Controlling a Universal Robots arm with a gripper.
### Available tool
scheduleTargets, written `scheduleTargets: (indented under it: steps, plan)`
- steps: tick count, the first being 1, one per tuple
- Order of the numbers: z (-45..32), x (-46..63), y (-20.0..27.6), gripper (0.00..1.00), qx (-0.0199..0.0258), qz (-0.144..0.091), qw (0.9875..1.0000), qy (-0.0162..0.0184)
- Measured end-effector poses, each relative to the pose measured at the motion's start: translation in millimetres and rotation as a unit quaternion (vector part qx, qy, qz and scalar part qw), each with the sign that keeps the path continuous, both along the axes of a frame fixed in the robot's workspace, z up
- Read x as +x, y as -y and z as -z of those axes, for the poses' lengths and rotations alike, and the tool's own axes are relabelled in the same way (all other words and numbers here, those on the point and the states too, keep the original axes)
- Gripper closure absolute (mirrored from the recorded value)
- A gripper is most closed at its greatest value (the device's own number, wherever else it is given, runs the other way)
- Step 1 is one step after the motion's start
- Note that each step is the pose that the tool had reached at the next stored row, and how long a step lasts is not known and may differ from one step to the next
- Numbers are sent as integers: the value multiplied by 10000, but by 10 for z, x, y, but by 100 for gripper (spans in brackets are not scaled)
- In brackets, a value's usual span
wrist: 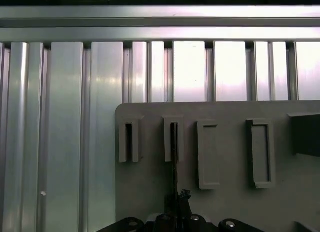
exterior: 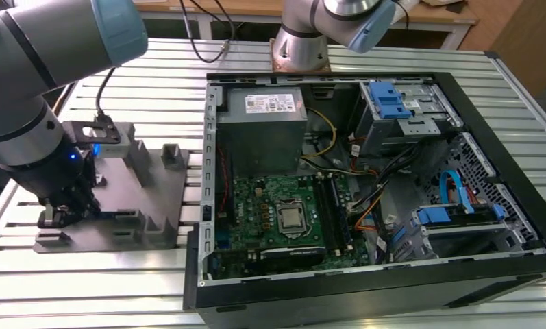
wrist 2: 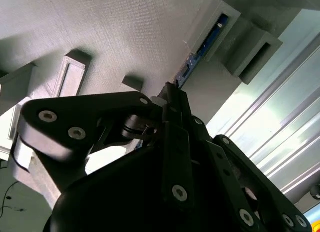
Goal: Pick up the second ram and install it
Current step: 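Pick up the second ram and move it above second insertion slot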
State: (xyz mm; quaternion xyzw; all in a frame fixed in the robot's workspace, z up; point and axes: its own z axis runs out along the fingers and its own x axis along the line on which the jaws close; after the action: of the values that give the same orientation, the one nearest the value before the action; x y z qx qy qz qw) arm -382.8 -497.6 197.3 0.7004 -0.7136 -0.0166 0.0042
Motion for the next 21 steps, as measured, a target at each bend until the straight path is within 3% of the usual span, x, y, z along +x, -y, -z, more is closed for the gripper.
scheduleTargets:
  steps: [10,21]
  plan:
    - [-11,0,-1,87,-5,0,10000,3]
    - [-514,0,0,87,-8,0,10000,0]
